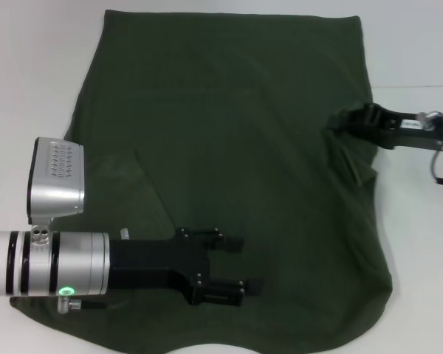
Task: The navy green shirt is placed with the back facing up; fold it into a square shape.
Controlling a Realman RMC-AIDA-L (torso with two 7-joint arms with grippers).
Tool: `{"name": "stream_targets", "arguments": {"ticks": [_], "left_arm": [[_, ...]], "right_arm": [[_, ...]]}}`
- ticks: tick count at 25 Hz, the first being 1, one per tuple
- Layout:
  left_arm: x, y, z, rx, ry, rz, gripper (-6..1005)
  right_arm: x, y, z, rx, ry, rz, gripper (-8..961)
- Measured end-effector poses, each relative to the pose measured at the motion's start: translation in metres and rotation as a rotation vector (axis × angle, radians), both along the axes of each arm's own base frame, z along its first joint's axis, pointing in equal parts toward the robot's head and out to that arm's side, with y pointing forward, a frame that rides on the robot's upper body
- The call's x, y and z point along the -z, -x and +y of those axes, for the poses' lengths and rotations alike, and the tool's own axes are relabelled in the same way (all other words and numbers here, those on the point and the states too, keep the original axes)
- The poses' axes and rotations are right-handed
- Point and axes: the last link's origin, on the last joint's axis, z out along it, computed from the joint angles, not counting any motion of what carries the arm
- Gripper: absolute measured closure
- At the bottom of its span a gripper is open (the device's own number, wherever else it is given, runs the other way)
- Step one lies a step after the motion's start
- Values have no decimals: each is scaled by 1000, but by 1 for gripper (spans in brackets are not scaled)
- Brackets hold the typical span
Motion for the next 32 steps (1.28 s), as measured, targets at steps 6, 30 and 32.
{"name": "stream_targets", "arguments": {"ticks": [6,30,32], "left_arm": [[-1,2,-1,-7,-8,-2,152],[-2,3,-1,-20,-13,-9,152],[-1,3,-1,-19,-13,-10,152]], "right_arm": [[28,21,0,-74,54,-8,895],[-16,-64,-44,87,102,-107,96],[-13,-67,-48,97,107,-112,98]]}}
